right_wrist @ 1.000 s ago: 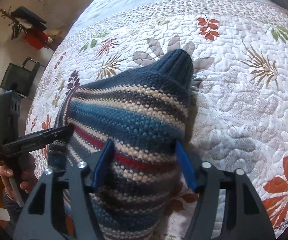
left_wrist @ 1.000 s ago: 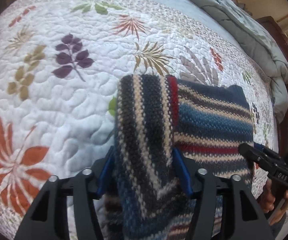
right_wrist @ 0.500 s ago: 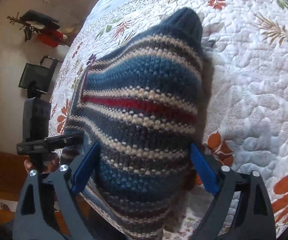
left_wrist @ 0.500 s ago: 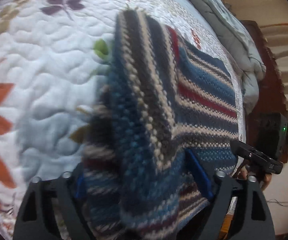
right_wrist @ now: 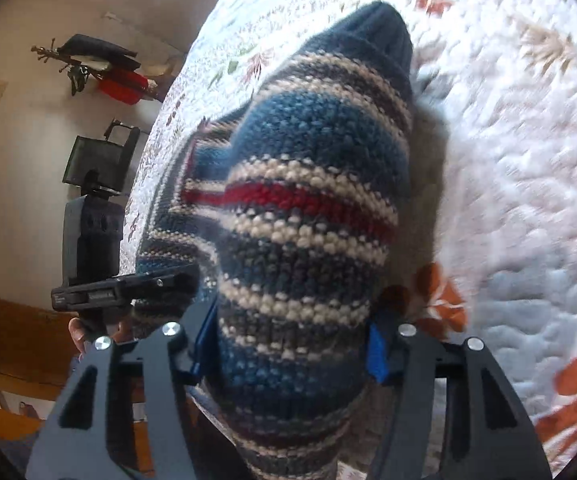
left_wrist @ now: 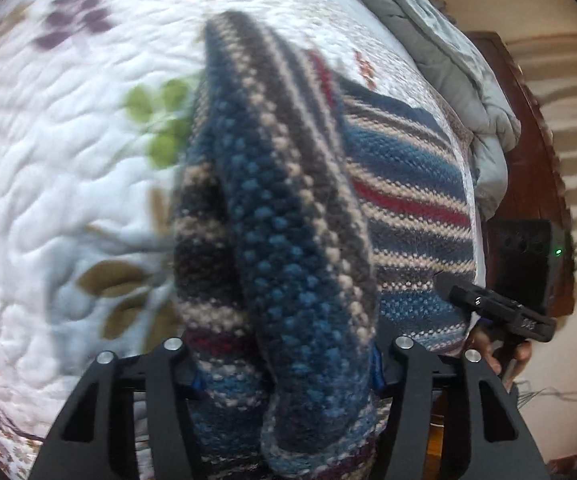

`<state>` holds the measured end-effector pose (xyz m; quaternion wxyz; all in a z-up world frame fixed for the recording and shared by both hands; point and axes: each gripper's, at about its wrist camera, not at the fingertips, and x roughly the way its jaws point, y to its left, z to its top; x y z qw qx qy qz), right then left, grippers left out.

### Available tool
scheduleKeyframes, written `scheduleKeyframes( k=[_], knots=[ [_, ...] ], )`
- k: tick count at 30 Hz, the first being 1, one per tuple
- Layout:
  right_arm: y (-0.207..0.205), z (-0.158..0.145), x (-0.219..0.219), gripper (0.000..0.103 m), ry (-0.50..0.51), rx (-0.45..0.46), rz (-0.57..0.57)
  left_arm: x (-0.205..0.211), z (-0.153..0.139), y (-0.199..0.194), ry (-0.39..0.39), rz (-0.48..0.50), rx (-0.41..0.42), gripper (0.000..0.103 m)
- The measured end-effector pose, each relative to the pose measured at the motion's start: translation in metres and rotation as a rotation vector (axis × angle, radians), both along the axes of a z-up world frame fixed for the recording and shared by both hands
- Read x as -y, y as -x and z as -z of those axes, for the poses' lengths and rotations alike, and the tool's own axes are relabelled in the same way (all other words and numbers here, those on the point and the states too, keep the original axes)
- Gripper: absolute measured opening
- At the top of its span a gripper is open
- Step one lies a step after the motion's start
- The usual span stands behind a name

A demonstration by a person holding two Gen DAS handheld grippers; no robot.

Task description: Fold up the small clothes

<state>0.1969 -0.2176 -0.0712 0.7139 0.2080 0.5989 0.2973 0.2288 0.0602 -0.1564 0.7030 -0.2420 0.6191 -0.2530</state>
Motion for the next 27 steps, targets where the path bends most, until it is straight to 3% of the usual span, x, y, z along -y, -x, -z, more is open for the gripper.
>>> scheduleKeyframes(
  k=[7,10,14,18,22,27],
  knots=[
    [-0.009,-0.037,0.067,0.057,0.074,0.095,0.074,0.07,-0.022,-0.032,0.031,0.063,0.072,0.052],
    [-0.014,-0.031,0.1,0.057,0.097,0.09,0.118,0.099,-0.029,-0.044,0.026,0.093,0.104,0.047],
    [-0.022,0.002,0.125,0.061,0.067,0.023,0.15,0.122,-0.022,-0.051,-0.026,0.115,0.093,0.05],
    [-0.019,0.017,0.128,0.073,0.031,0.037,0.145,0.122,-0.008,-0.049,-0.065,0.1,0.072,0.064],
    [-0.003,0.014,0.13,0.078,0.022,0.077,0.147,0.105,-0.004,-0.041,-0.028,0.048,0.044,0.066],
    [0.024,-0.001,0.142,0.083,0.045,0.109,0.176,0.083,-0.021,-0.013,-0.066,-0.014,0.085,0.068]
  ],
)
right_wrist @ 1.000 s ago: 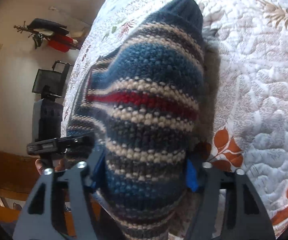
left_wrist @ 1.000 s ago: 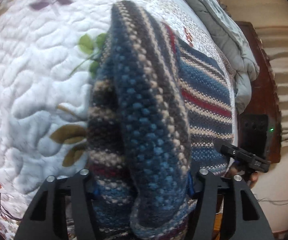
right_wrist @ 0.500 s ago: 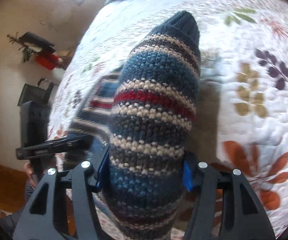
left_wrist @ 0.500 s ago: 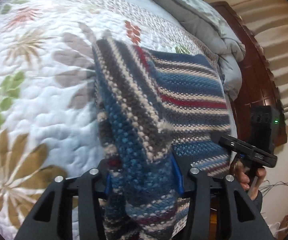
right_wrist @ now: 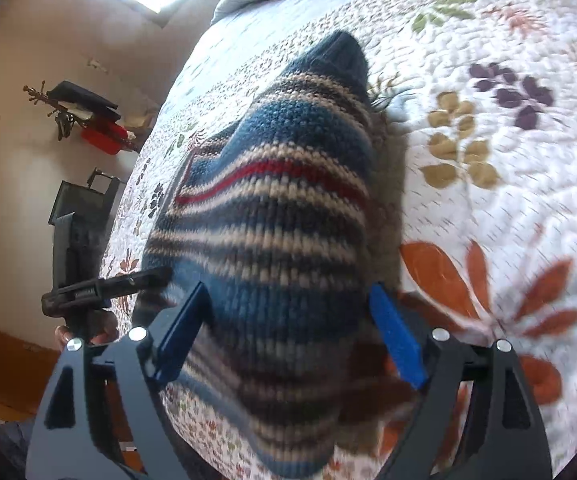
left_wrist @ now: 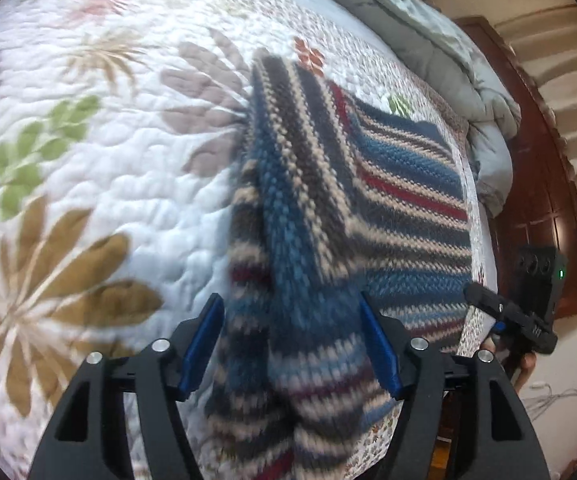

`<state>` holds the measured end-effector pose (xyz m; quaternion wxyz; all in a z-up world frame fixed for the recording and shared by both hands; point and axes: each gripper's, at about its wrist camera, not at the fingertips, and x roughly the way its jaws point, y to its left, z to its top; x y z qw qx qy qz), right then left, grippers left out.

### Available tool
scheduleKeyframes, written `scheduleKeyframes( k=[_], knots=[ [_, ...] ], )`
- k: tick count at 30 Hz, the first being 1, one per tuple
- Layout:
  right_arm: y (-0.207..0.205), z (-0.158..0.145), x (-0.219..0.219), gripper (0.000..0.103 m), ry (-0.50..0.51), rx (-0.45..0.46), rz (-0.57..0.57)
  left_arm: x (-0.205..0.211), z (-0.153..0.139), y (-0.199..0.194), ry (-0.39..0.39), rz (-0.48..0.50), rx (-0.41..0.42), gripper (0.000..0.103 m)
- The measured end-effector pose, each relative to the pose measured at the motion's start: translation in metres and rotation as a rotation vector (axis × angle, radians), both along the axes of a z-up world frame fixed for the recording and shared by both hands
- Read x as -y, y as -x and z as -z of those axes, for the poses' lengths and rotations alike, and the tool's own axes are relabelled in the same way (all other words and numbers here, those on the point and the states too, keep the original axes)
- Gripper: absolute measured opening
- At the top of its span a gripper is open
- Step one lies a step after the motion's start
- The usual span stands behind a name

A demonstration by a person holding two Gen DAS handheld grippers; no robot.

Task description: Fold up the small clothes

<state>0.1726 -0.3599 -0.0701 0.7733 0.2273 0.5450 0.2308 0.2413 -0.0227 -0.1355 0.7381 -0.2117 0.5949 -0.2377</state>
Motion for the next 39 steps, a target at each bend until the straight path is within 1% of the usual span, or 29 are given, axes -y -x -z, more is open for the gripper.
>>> scheduleKeyframes(
  k=[1,2,4,6,9,13,15,17,19,21,25,29,31,34,39],
  knots=[
    [0.005,-0.004,0.0,0.083,0.025,0.01,0.002,-0.006,-0.004,0.005,-0.011,-0.013,0.011,0.068],
    [0.015,-0.009,-0.002,0.083,0.084,0.019,0.004,-0.009,-0.011,0.014,-0.045,-0.037,0.032,0.069],
    [0.032,-0.015,-0.008,0.083,0.207,0.032,0.018,-0.009,-0.023,0.028,-0.129,-0.076,0.074,0.072],
    [0.044,-0.021,-0.016,0.083,0.275,0.045,0.029,-0.005,-0.035,0.045,-0.225,-0.102,0.123,0.073],
    [0.063,-0.027,-0.018,0.084,0.311,0.055,0.059,0.001,-0.049,0.066,-0.349,-0.125,0.166,0.074],
    [0.086,-0.037,-0.019,0.088,0.365,0.059,0.11,0.007,-0.059,0.094,-0.426,-0.143,0.19,0.075],
    [0.099,-0.042,-0.022,0.09,0.392,0.072,0.129,0.01,-0.065,0.103,-0.456,-0.15,0.197,0.076],
    [0.111,-0.048,-0.026,0.09,0.391,0.079,0.133,0.011,-0.071,0.116,-0.48,-0.149,0.216,0.076],
    [0.121,-0.054,-0.029,0.09,0.394,0.086,0.132,0.015,-0.077,0.125,-0.511,-0.15,0.234,0.079],
    [0.13,-0.06,-0.034,0.091,0.421,0.094,0.136,0.018,-0.086,0.138,-0.549,-0.151,0.263,0.08],
    [0.145,-0.069,-0.041,0.091,0.451,0.107,0.153,0.02,-0.1,0.155,-0.559,-0.155,0.293,0.083],
    [0.158,-0.079,-0.046,0.092,0.438,0.114,0.169,0.027,-0.115,0.173,-0.606,-0.159,0.347,0.087],
    [0.162,-0.083,-0.05,0.092,0.436,0.119,0.172,0.029,-0.12,0.178,-0.611,-0.159,0.358,0.089],
    [0.166,-0.087,-0.054,0.092,0.445,0.128,0.17,0.033,-0.126,0.186,-0.595,-0.147,0.367,0.089],
    [0.171,-0.091,-0.062,0.092,0.468,0.132,0.177,0.038,-0.128,0.193,-0.603,-0.135,0.371,0.089]
  ],
)
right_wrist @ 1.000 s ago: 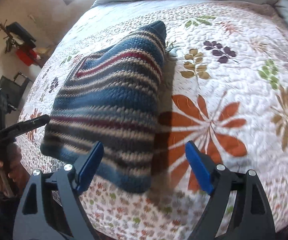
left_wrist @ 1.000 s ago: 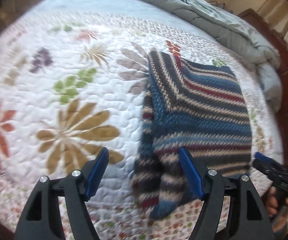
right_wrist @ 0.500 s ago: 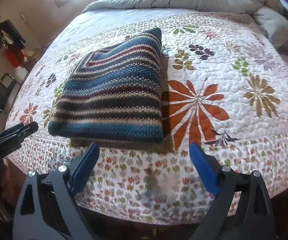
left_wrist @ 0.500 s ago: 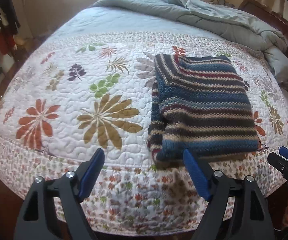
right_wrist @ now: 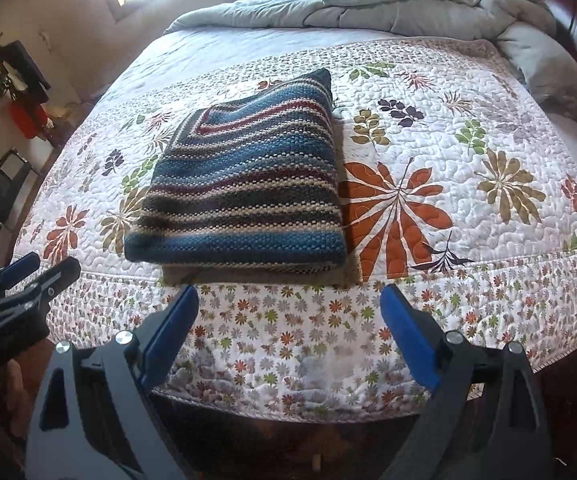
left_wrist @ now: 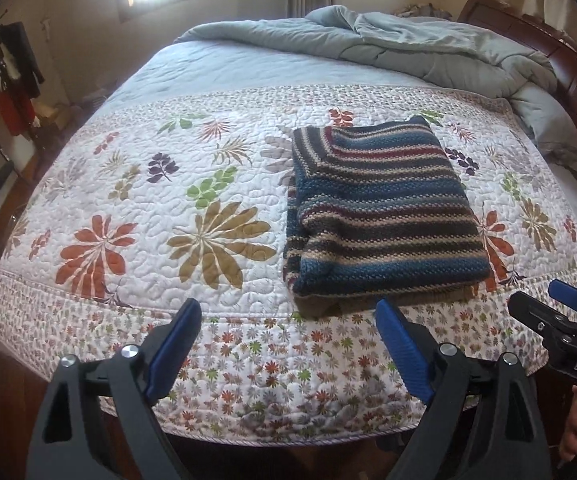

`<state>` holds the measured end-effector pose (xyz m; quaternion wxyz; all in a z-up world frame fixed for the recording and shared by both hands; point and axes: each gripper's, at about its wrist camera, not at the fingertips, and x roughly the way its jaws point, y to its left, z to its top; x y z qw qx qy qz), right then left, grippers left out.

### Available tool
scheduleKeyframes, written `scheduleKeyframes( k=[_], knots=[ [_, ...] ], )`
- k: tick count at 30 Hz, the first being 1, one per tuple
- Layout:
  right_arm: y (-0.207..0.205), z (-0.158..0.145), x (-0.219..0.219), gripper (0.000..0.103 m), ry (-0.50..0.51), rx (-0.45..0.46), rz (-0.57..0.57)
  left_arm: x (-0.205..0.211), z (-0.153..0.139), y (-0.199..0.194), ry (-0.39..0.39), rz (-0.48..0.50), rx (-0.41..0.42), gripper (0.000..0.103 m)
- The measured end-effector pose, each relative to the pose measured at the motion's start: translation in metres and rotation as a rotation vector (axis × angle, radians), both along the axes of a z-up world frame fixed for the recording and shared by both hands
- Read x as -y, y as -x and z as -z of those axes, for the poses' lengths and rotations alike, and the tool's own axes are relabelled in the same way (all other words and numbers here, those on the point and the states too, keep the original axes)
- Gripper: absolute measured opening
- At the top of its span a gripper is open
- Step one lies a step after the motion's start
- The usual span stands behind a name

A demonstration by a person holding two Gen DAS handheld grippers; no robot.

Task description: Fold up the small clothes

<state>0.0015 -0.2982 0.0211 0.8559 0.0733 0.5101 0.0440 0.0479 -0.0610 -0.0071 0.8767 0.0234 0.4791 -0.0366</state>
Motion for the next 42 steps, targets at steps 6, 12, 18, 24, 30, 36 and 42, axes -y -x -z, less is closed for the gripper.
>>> scheduleKeyframes(
  k=[6,12,18,24,30,36,42],
  knots=[
    [0.005,-0.006,-0.004,0.092,0.002,0.003,0.005,0.002,-0.001,0.006,-0.021,-0.002,0.003,0.089],
    [0.008,-0.007,-0.007,0.092,-0.002,-0.012,0.006,0.002,0.004,0.01,-0.038,-0.011,-0.012,0.089],
    [0.01,-0.003,-0.014,0.092,0.0,-0.024,-0.006,0.004,0.011,0.012,-0.047,-0.015,-0.029,0.089],
    [0.01,-0.004,-0.016,0.092,0.016,-0.016,-0.007,0.001,0.009,0.012,-0.048,-0.026,-0.021,0.089],
    [0.009,-0.006,-0.016,0.092,0.028,-0.01,-0.01,-0.004,0.009,0.01,-0.048,-0.044,-0.024,0.089],
    [0.008,-0.007,-0.014,0.092,0.032,-0.006,-0.005,-0.008,0.01,0.01,-0.054,-0.052,-0.022,0.089],
    [0.006,-0.006,-0.011,0.092,0.033,-0.01,0.006,-0.009,0.012,0.009,-0.064,-0.053,-0.025,0.089]
  ],
)
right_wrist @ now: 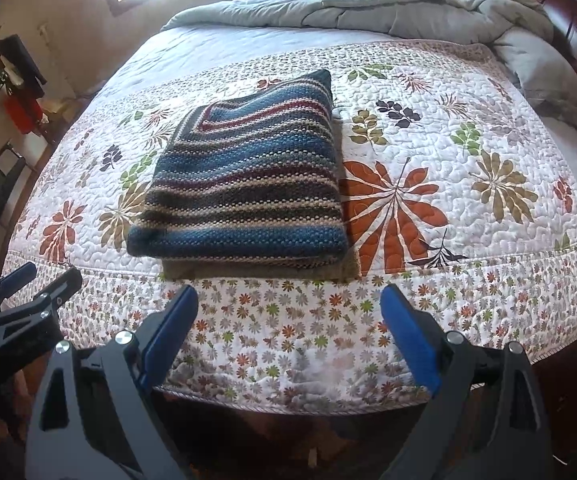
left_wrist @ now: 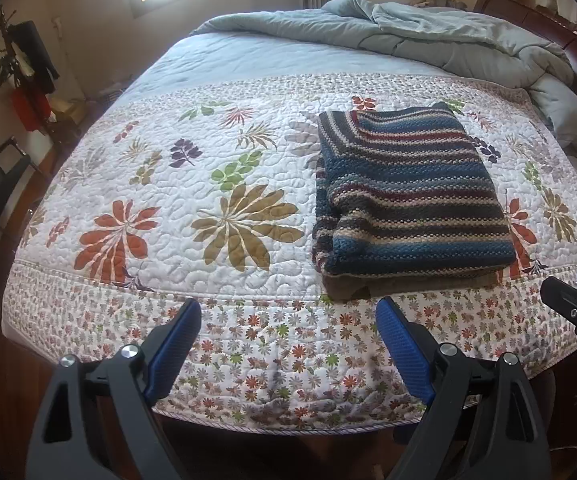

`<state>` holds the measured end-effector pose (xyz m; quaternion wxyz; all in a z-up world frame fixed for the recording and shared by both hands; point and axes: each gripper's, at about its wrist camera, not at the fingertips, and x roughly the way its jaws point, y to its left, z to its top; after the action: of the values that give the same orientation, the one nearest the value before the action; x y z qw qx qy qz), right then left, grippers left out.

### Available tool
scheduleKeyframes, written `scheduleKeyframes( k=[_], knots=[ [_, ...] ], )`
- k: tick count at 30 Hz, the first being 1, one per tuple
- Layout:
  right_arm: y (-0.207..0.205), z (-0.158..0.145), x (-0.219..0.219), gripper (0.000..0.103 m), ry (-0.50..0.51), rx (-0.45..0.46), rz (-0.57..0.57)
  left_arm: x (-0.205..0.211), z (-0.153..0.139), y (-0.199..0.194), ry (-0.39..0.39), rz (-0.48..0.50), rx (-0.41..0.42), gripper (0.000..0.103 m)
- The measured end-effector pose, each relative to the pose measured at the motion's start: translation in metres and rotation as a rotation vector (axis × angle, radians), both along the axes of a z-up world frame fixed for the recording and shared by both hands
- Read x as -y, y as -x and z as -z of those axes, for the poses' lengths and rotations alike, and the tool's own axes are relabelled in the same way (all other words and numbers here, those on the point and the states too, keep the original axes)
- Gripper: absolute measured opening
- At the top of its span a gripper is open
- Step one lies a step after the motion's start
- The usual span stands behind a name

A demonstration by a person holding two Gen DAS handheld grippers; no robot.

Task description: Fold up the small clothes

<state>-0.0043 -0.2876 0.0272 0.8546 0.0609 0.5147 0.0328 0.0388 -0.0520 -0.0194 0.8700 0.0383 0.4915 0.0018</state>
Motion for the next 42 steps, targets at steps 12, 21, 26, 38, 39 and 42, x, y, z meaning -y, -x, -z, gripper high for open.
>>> scheduleKeyframes(
  k=[12,21,26,38,39,42],
  knots=[
    [-0.003,0.004,0.005,0.092,-0.001,-0.006,0.003,-0.001,0.008,-0.003,-0.001,-0.005,-0.017,0.089],
    [-0.004,0.006,0.0,0.092,-0.009,-0.011,-0.005,-0.001,0.011,-0.004,0.004,-0.002,-0.023,0.089],
    [-0.004,0.008,-0.001,0.092,-0.012,-0.016,-0.004,0.0,0.011,-0.004,0.007,0.002,-0.022,0.089],
    [-0.004,0.008,0.0,0.092,-0.023,-0.018,-0.001,0.001,0.011,-0.004,0.011,0.001,-0.031,0.089],
    [-0.004,0.008,0.0,0.092,-0.024,-0.018,-0.001,0.001,0.012,-0.004,0.011,0.001,-0.034,0.089],
    [-0.004,0.008,0.0,0.092,-0.025,-0.019,0.0,0.001,0.012,-0.004,0.013,0.002,-0.037,0.089]
  ],
)
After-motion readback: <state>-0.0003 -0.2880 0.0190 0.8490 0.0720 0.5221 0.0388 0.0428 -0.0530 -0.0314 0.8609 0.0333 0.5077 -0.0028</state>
